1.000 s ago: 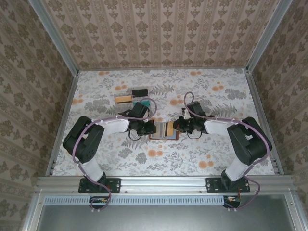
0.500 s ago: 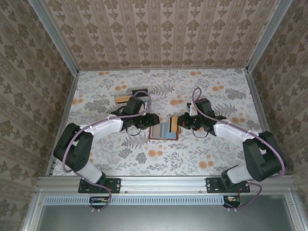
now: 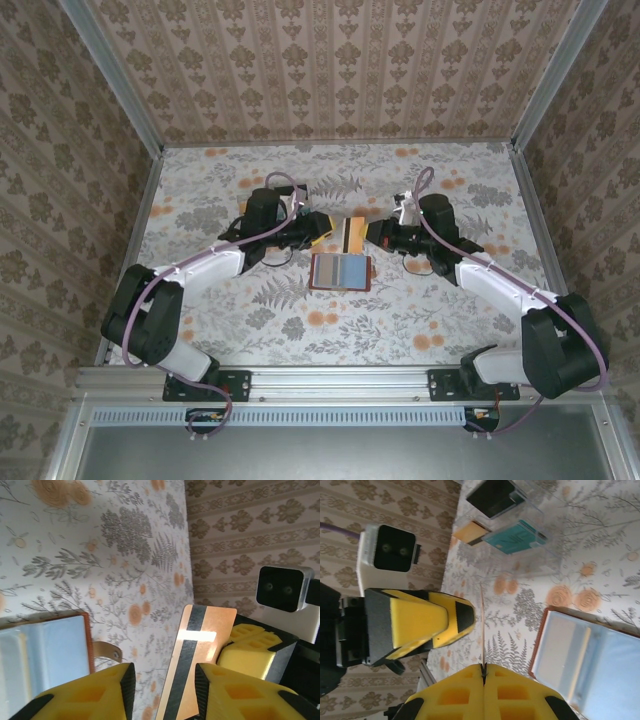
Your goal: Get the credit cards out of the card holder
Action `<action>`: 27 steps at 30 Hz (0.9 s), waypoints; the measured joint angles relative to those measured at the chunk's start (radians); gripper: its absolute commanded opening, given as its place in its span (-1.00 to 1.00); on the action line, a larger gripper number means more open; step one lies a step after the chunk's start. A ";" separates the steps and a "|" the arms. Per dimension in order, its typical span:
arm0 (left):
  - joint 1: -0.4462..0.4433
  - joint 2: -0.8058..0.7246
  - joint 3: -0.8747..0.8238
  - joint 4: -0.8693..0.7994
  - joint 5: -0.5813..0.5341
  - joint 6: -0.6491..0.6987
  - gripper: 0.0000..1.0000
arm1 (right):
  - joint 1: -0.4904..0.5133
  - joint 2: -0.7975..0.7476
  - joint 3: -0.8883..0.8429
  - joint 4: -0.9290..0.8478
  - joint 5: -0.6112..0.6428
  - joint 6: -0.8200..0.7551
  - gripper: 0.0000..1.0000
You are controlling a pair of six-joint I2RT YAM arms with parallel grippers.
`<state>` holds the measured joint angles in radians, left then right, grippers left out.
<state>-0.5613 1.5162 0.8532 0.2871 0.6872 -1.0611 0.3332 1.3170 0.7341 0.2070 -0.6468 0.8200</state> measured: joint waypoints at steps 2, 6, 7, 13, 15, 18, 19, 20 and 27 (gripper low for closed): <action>0.000 0.000 -0.004 0.018 0.016 -0.014 -0.30 | -0.002 0.002 0.000 0.029 -0.013 0.016 -1.00; -0.005 0.000 -0.008 0.047 0.042 -0.025 -0.35 | -0.004 0.022 0.009 0.083 -0.037 0.046 -1.00; -0.007 0.000 -0.009 0.056 0.048 -0.028 -0.36 | -0.004 0.028 0.013 0.087 -0.043 0.049 -1.00; -0.015 0.000 -0.009 0.087 0.070 -0.046 -0.57 | -0.004 0.056 0.026 0.130 -0.064 0.074 -1.00; -0.014 0.000 -0.010 0.088 0.072 -0.047 -0.67 | -0.005 0.057 0.026 0.137 -0.066 0.075 -1.00; -0.013 0.000 -0.011 0.094 0.076 -0.051 -0.84 | -0.010 0.058 0.026 0.142 -0.068 0.075 -0.98; -0.013 0.000 -0.011 0.100 0.077 -0.053 -0.88 | -0.012 0.058 0.026 0.142 -0.068 0.075 -0.94; -0.013 -0.001 -0.011 0.110 0.077 -0.054 -0.93 | -0.015 0.061 0.026 0.142 -0.068 0.075 -0.86; -0.014 -0.024 -0.011 0.103 0.078 -0.045 -1.00 | -0.020 0.097 0.026 0.143 -0.073 0.068 0.04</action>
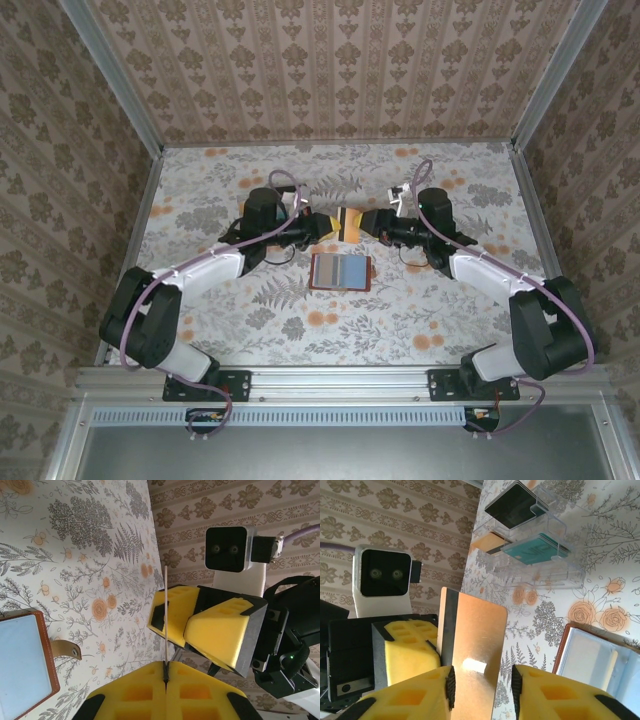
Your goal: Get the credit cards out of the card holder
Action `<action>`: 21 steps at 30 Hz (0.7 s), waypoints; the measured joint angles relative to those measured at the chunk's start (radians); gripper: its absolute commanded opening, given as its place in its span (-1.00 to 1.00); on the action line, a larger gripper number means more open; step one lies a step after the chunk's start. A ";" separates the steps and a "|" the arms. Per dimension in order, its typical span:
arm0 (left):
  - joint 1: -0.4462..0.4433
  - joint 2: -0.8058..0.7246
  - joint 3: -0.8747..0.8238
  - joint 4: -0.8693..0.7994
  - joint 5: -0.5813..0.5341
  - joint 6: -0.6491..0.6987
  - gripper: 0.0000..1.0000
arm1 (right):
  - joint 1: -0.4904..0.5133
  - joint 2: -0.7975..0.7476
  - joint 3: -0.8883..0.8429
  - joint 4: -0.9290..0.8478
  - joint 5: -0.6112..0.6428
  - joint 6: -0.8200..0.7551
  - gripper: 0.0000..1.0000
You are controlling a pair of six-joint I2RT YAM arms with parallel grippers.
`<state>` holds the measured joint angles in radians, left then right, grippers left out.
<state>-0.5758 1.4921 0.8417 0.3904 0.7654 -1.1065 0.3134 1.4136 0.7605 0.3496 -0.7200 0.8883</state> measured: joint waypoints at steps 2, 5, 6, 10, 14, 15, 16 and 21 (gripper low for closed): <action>0.002 -0.011 0.000 -0.012 -0.001 0.010 -1.00 | -0.003 0.000 0.000 -0.004 0.000 -0.006 0.16; 0.013 -0.035 0.002 -0.066 -0.002 0.049 -1.00 | -0.015 -0.007 0.000 -0.037 0.001 -0.024 0.43; 0.019 -0.044 0.007 -0.103 -0.002 0.073 -1.00 | -0.021 -0.017 0.000 -0.052 0.002 -0.032 0.67; 0.050 -0.082 0.072 -0.325 -0.037 0.227 -1.00 | -0.032 -0.077 0.000 -0.117 0.011 -0.073 1.00; 0.085 -0.124 0.186 -0.590 -0.133 0.439 -1.00 | -0.034 -0.141 0.005 -0.196 0.031 -0.128 1.00; 0.100 -0.135 0.217 -0.655 -0.165 0.499 -1.00 | -0.034 -0.152 0.008 -0.215 0.036 -0.138 1.00; 0.113 -0.143 0.237 -0.699 -0.192 0.543 -1.00 | -0.034 -0.161 0.010 -0.230 0.040 -0.149 1.00; 0.189 -0.199 0.278 -0.881 -0.366 0.812 -1.00 | -0.035 -0.215 0.013 -0.311 0.079 -0.197 1.00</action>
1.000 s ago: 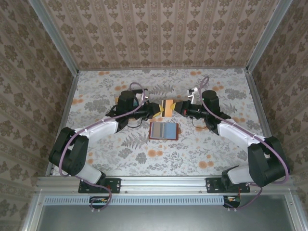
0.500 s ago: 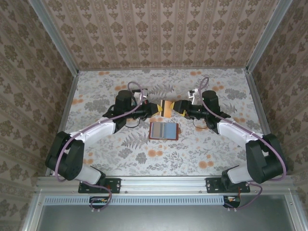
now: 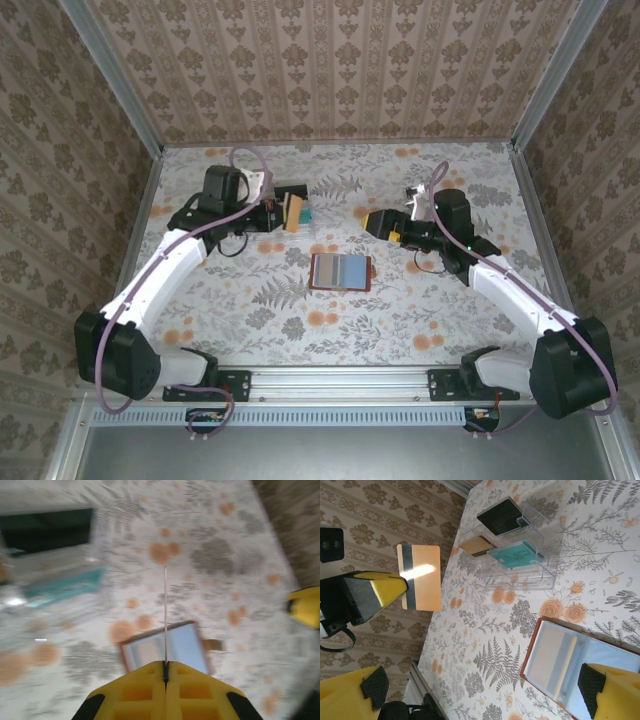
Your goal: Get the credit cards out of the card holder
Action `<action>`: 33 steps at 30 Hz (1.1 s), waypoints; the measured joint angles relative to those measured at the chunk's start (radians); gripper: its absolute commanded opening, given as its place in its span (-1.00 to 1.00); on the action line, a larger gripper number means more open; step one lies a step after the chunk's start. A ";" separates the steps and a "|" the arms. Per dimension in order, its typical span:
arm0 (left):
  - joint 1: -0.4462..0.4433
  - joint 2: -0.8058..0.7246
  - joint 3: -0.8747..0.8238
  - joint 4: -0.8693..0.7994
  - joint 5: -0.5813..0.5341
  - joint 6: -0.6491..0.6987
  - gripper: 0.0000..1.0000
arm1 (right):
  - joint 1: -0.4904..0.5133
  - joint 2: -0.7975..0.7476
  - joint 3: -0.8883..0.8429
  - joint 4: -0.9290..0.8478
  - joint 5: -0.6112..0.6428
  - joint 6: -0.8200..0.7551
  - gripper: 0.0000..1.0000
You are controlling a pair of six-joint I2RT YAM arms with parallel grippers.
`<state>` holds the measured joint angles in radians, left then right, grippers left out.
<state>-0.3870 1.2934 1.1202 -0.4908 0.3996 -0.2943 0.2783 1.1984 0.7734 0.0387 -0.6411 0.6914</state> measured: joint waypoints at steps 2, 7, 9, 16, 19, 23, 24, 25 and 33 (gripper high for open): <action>0.002 -0.020 0.000 -0.037 -0.066 0.115 -1.00 | -0.001 -0.019 0.000 -0.026 0.012 -0.015 1.00; 0.001 -0.089 -0.039 -0.056 -0.227 0.435 -1.00 | -0.002 -0.058 0.012 -0.080 0.036 -0.045 1.00; 0.001 -0.106 -0.063 -0.052 -0.274 0.548 -1.00 | -0.004 -0.073 0.013 -0.095 0.037 -0.054 1.00; 0.005 -0.097 -0.145 -0.011 -0.385 0.909 -1.00 | -0.019 -0.106 0.013 -0.128 0.044 -0.068 1.00; 0.015 -0.076 -0.145 0.019 -0.400 1.048 -1.00 | -0.026 -0.111 0.013 -0.129 0.044 -0.068 1.00; 0.040 -0.060 -0.149 0.068 -0.397 1.222 -1.00 | -0.032 -0.113 0.013 -0.128 0.044 -0.068 1.00; 0.050 -0.056 -0.151 0.081 -0.392 1.259 -1.00 | -0.033 -0.113 0.013 -0.129 0.044 -0.068 1.00; 0.058 -0.052 -0.151 0.090 -0.385 1.289 -1.00 | -0.034 -0.113 0.013 -0.128 0.044 -0.068 1.00; 0.106 -0.019 -0.203 0.240 -0.320 1.474 -1.00 | -0.040 -0.113 0.013 -0.129 0.044 -0.068 1.00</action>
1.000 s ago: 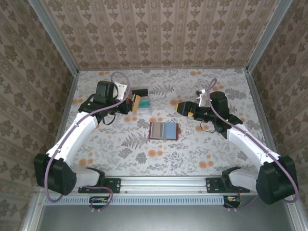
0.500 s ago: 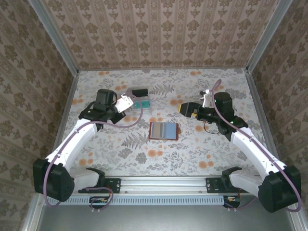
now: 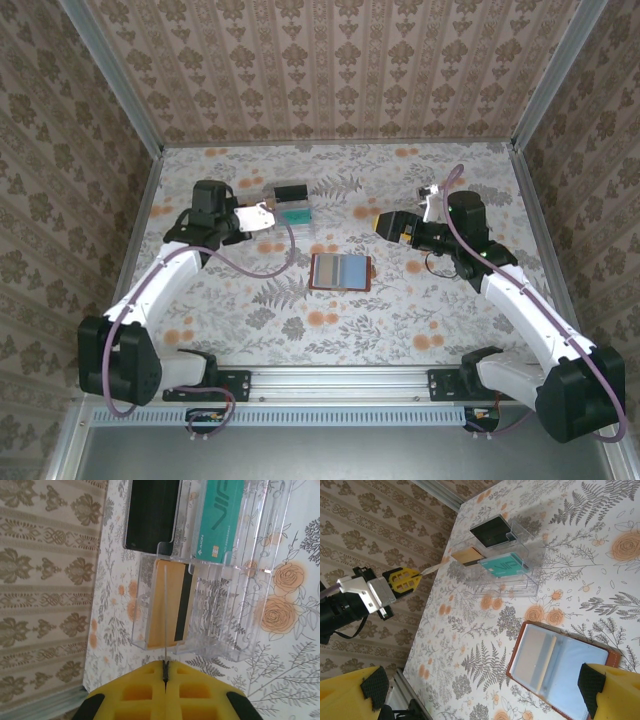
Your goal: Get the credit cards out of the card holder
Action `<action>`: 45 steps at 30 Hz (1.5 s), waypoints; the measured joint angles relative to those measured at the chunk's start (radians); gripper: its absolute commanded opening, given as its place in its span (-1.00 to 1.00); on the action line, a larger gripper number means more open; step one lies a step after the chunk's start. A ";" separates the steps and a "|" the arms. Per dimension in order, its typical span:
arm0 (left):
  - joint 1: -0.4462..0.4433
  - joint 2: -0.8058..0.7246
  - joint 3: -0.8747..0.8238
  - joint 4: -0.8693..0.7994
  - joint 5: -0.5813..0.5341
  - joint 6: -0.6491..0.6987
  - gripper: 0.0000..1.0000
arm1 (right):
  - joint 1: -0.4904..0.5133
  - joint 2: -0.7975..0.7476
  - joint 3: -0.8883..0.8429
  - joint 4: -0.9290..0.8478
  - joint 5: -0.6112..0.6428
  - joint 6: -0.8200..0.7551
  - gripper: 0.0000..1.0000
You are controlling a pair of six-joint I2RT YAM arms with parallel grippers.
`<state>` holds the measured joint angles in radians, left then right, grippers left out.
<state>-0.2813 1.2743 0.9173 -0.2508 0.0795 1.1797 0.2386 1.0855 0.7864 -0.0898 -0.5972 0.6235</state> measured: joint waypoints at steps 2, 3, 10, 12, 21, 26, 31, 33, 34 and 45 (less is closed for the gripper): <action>0.001 0.016 -0.018 0.031 0.011 0.027 -1.00 | -0.003 0.000 0.000 0.000 0.000 0.000 1.00; 0.001 0.029 -0.022 0.041 0.016 0.038 -1.00 | -0.006 0.000 0.000 0.000 0.000 0.000 1.00; 0.003 0.115 -0.022 0.105 0.027 0.071 -1.00 | -0.016 0.006 0.000 0.003 -0.001 0.000 1.00; 0.003 0.136 -0.020 0.114 0.029 0.074 -1.00 | -0.016 0.016 0.000 0.003 -0.001 0.000 1.00; 0.022 0.198 0.011 0.134 0.029 0.078 -1.00 | -0.025 0.043 0.006 0.003 -0.003 0.000 1.00; 0.029 0.211 0.024 0.134 0.029 0.079 -1.00 | -0.027 0.061 0.007 0.011 -0.009 0.001 1.00; 0.035 0.235 0.034 0.133 0.029 0.079 -1.00 | -0.031 0.085 0.013 0.016 -0.013 0.004 1.00; 0.035 0.246 0.039 0.133 0.029 0.079 -1.00 | -0.032 0.093 0.018 0.022 -0.013 0.004 1.00; 0.035 0.250 0.040 0.133 0.029 0.079 -1.00 | -0.032 0.095 0.019 0.023 -0.013 0.004 1.00; 0.036 0.274 0.058 0.132 0.029 0.079 -0.83 | -0.035 0.117 0.020 0.038 -0.018 0.005 1.00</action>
<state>-0.2451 1.5478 0.9756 -0.1188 0.1081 1.2583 0.2031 1.2022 0.8062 -0.0517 -0.6155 0.6289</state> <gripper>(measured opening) 0.071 0.999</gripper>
